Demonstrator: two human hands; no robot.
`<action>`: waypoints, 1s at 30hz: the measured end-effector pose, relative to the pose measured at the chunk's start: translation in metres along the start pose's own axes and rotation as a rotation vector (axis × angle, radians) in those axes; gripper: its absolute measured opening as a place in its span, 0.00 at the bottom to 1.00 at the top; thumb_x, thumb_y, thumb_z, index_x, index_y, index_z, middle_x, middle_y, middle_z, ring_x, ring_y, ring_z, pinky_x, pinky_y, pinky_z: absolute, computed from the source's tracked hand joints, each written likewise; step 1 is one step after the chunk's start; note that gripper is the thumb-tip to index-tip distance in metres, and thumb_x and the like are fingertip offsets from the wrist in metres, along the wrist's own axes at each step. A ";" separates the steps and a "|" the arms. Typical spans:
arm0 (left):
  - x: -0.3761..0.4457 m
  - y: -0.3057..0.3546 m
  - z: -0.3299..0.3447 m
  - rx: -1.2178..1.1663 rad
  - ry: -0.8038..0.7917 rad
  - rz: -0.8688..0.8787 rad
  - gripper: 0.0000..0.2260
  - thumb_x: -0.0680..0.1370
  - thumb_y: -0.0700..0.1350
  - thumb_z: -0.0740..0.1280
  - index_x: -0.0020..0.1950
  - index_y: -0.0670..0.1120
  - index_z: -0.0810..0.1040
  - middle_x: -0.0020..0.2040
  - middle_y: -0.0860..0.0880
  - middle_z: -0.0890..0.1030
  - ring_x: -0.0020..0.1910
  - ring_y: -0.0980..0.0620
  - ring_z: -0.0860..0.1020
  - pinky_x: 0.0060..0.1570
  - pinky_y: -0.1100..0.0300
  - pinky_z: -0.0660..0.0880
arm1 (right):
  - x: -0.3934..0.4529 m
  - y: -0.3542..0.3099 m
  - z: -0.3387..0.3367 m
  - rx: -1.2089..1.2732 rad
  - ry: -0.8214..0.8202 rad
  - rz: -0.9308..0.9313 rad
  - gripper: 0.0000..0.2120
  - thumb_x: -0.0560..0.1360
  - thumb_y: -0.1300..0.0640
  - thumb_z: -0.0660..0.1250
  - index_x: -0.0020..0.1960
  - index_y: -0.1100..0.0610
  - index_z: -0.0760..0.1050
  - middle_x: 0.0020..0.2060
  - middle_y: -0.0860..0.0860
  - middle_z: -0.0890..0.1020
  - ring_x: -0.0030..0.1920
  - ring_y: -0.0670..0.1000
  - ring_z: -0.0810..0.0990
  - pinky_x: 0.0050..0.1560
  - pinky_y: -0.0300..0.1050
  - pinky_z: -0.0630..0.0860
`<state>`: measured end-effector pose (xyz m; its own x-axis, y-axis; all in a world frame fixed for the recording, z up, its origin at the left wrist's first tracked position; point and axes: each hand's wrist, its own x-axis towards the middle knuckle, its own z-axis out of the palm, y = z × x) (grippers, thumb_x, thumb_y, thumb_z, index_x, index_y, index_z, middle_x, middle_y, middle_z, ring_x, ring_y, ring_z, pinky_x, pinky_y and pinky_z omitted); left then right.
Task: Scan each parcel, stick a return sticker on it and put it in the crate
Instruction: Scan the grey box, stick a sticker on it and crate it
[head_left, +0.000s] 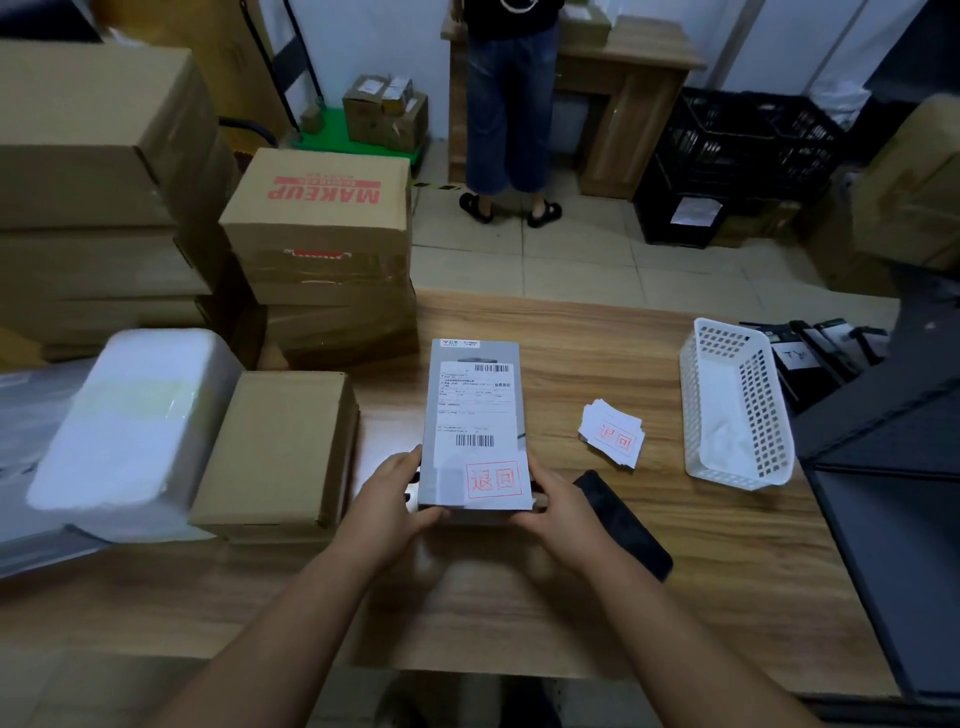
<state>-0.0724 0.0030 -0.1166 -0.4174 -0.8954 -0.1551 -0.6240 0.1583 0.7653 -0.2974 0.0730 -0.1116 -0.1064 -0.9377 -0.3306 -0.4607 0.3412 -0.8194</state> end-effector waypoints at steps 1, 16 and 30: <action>-0.003 0.006 -0.004 -0.020 0.013 0.024 0.35 0.70 0.44 0.76 0.74 0.56 0.65 0.62 0.54 0.74 0.59 0.56 0.75 0.59 0.58 0.75 | -0.005 -0.005 -0.002 0.006 0.026 -0.012 0.35 0.73 0.61 0.73 0.72 0.40 0.63 0.55 0.38 0.78 0.52 0.35 0.76 0.45 0.25 0.72; -0.070 0.132 -0.083 -0.415 0.351 0.261 0.43 0.64 0.50 0.78 0.74 0.60 0.62 0.54 0.77 0.75 0.57 0.72 0.75 0.52 0.71 0.75 | -0.071 -0.123 -0.061 0.216 0.275 -0.494 0.37 0.69 0.64 0.76 0.73 0.45 0.67 0.60 0.40 0.74 0.60 0.32 0.73 0.51 0.27 0.72; -0.261 0.151 -0.064 -0.289 0.764 0.116 0.37 0.69 0.44 0.78 0.74 0.59 0.67 0.66 0.61 0.76 0.63 0.61 0.76 0.57 0.65 0.76 | -0.157 -0.141 -0.017 0.210 -0.168 -0.734 0.40 0.65 0.53 0.79 0.73 0.45 0.67 0.68 0.43 0.68 0.65 0.40 0.72 0.57 0.40 0.77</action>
<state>-0.0156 0.2342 0.0791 0.1609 -0.9327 0.3228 -0.3663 0.2472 0.8971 -0.2307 0.1711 0.0636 0.3037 -0.9115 0.2775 -0.1836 -0.3418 -0.9217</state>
